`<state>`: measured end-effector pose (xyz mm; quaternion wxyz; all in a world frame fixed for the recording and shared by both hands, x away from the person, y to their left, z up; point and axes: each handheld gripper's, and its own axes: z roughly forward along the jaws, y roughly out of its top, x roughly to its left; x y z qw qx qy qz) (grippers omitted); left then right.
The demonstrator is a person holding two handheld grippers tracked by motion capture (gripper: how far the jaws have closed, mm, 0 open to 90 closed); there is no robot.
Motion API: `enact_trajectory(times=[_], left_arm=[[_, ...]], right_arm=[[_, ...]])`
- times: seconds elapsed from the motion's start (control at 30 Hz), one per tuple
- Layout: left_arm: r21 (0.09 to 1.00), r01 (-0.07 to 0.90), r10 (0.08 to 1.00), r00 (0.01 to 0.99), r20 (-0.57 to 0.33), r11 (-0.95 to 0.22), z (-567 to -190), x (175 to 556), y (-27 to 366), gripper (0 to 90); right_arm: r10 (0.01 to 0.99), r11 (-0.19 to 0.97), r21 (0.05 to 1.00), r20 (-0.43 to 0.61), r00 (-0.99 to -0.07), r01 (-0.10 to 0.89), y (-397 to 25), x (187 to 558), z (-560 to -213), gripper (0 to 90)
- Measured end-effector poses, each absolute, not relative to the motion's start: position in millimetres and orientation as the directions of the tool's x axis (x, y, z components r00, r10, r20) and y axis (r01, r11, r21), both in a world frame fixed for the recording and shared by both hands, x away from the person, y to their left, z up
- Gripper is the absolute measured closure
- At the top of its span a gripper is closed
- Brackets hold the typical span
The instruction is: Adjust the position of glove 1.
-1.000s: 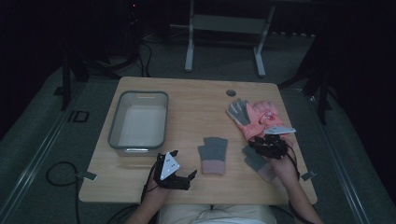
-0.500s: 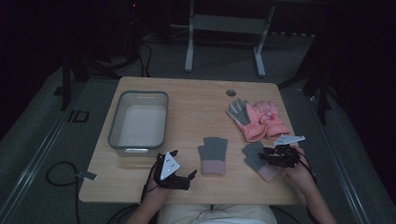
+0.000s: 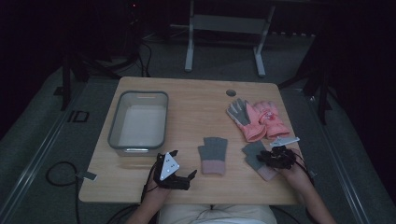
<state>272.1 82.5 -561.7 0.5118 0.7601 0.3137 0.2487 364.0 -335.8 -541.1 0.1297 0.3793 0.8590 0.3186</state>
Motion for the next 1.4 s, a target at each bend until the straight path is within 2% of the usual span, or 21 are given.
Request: enact_trajectory(times=[0.23, 0.33, 0.5, 0.73, 0.97, 1.27, 1.4], left_arm=[[0.936, 0.219, 0.737, 0.673, 0.06, -0.277, -562, 272, 83, 0.3], [0.937, 0.215, 0.736, 0.675, 0.06, -0.274, -562, 272, 83, 0.3], [0.937, 0.217, 0.738, 0.673, 0.059, -0.273, -562, 272, 83, 0.3], [0.937, 0.215, 0.738, 0.672, 0.063, -0.276, -562, 272, 83, 0.3], [0.937, 0.213, 0.737, 0.673, 0.066, -0.278, -562, 272, 83, 0.3], [0.935, 0.213, 0.737, 0.672, 0.07, -0.283, -562, 271, 82, 0.3], [0.935, 0.215, 0.736, 0.674, 0.068, -0.283, -562, 271, 82, 0.4]], right_arm=[[0.792, 0.44, 0.652, 0.042, -0.61, 0.617, -331, 360, -540, 84.0], [0.815, 0.42, 0.661, 0.027, -0.579, 0.622, -325, 356, -533, 84.9], [0.853, 0.325, 0.712, 0.064, -0.518, 0.622, -313, 343, -509, 84.9], [0.93, 0.188, 0.755, 0.068, -0.361, 0.628, -296, 322, -489, 85.1], [0.969, 0.079, 0.735, 0.103, -0.226, 0.674, -284, 312, -506, 85.1], [0.979, 0.066, 0.692, 0.096, -0.181, 0.719, -280, 318, -536, 84.5], [0.981, 0.047, 0.689, 0.105, -0.164, 0.723, -282, 321, -545, 80.6]])
